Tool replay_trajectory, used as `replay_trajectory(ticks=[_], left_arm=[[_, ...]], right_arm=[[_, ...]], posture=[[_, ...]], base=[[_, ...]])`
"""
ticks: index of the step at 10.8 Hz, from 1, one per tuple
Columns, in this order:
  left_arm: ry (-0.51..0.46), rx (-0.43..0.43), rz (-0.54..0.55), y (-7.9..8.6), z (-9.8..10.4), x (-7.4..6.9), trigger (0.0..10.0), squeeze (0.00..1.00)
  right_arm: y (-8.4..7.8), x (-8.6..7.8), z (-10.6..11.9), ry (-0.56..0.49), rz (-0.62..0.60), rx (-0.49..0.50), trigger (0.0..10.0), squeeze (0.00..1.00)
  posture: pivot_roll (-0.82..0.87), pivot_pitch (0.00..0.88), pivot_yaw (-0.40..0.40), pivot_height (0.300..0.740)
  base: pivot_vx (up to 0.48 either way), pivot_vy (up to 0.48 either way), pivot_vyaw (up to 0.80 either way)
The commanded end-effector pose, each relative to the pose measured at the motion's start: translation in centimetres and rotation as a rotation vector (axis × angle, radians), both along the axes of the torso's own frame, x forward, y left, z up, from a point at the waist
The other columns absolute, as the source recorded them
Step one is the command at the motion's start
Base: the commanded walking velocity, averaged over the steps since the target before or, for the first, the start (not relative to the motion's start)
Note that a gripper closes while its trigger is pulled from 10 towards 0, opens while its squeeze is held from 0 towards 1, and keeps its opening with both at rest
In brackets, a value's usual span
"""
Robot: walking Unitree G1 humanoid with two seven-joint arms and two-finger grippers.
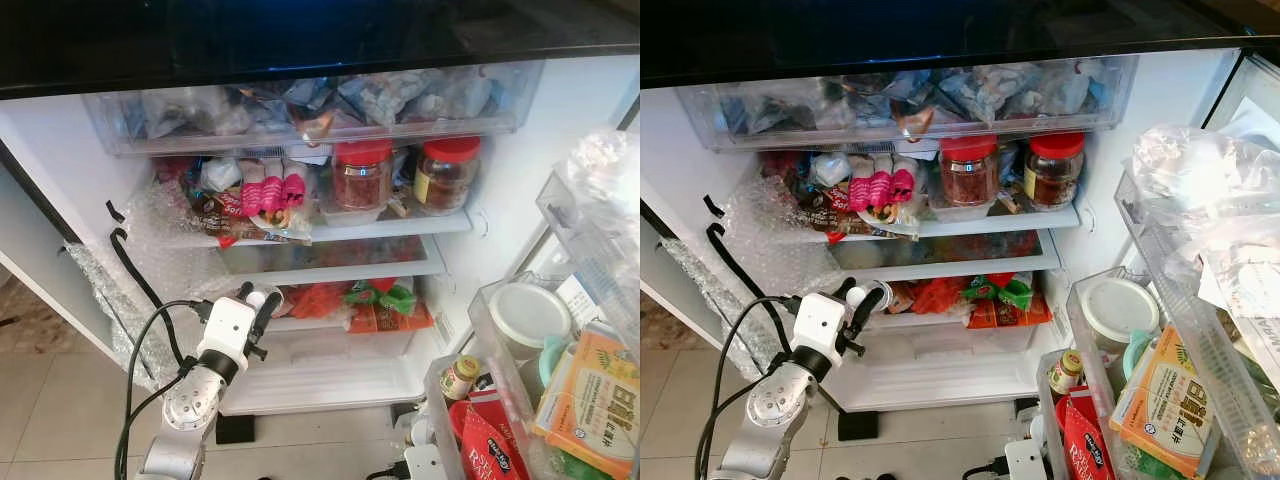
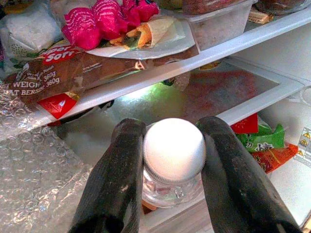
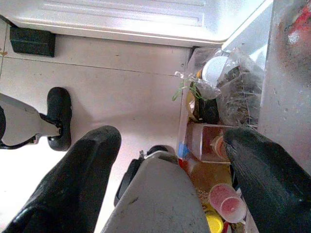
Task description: Restocking fridge
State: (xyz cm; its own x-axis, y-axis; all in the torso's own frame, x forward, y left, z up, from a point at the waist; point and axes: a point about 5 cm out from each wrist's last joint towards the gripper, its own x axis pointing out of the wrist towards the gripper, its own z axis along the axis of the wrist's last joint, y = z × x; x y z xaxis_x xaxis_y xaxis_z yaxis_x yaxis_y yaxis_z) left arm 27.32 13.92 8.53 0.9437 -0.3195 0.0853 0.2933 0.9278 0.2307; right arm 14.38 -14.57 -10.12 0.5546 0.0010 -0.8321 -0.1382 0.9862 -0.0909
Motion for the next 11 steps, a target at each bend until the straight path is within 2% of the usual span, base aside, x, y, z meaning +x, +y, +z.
replay_trajectory(ticks=[1, 4, 9, 11], left_arm=[[-0.004, 0.007, 0.003, 0.16, 0.12, 0.09, 10.0, 0.00], [-0.002, 0.010, 0.003, 0.19, 0.08, 0.03, 10.0, 0.00], [-0.003, 0.010, 0.008, 0.16, 0.10, 0.07, 10.0, 0.00], [-0.003, 0.010, 0.009, 0.20, 0.09, 0.08, 10.0, 0.00]], right_arm=[[0.25, -0.58, -0.20, 0.014, 0.007, 0.005, 10.0, 0.00], [0.16, -0.61, -0.22, 0.014, 0.001, -0.020, 10.0, 0.00], [-0.61, -0.66, -0.15, -0.002, -0.035, -0.184, 10.0, 0.00], [-0.68, -0.68, -0.14, -0.004, -0.043, -0.206, 10.0, 0.00]], posture=[[-0.13, 0.065, 0.034, 0.740], [-0.13, 0.070, 0.035, 0.740], [-0.13, 0.079, 0.033, 0.740], [-0.13, 0.081, 0.033, 0.740]], base=[[0.000, 0.000, 0.00], [0.000, 0.000, 0.00], [0.000, 0.000, 0.00], [0.000, 0.000, 0.00]])
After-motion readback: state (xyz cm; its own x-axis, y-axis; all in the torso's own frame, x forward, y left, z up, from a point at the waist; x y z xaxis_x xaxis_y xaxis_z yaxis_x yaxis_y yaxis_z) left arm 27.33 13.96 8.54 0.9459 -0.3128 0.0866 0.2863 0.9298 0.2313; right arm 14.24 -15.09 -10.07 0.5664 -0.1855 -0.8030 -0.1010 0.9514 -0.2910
